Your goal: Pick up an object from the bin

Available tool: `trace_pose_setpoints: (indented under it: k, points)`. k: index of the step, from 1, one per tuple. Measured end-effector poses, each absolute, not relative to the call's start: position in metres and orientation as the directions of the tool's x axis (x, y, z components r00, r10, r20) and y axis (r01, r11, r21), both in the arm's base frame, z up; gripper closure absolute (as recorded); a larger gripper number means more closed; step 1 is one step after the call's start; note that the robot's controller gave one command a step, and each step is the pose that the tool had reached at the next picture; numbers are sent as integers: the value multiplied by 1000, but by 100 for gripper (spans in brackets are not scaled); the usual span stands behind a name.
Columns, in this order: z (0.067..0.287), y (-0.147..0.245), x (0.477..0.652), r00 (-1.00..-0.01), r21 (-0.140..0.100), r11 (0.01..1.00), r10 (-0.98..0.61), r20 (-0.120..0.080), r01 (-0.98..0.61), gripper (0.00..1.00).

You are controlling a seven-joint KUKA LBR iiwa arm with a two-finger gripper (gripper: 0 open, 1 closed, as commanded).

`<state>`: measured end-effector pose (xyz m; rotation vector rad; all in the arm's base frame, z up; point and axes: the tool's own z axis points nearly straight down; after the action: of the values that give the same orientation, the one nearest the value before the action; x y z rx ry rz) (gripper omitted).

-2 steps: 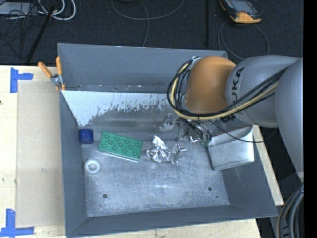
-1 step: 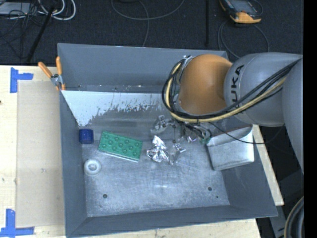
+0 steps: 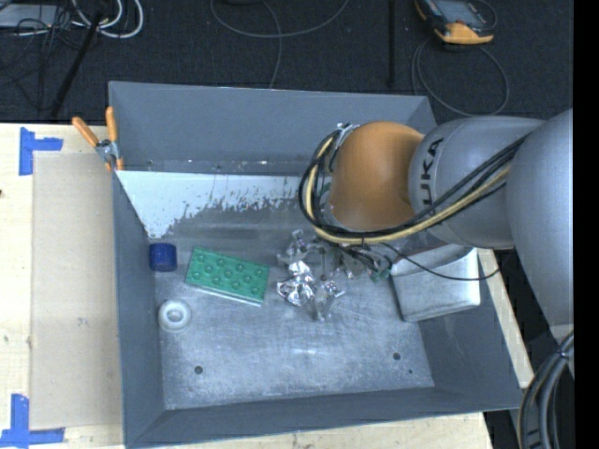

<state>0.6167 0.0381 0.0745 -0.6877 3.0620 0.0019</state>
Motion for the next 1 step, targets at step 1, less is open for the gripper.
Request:
trace_pose_setpoints:
  k: [1]
  points:
    - [76,26,619,-808,-2,808,-588,-15,-589,0]
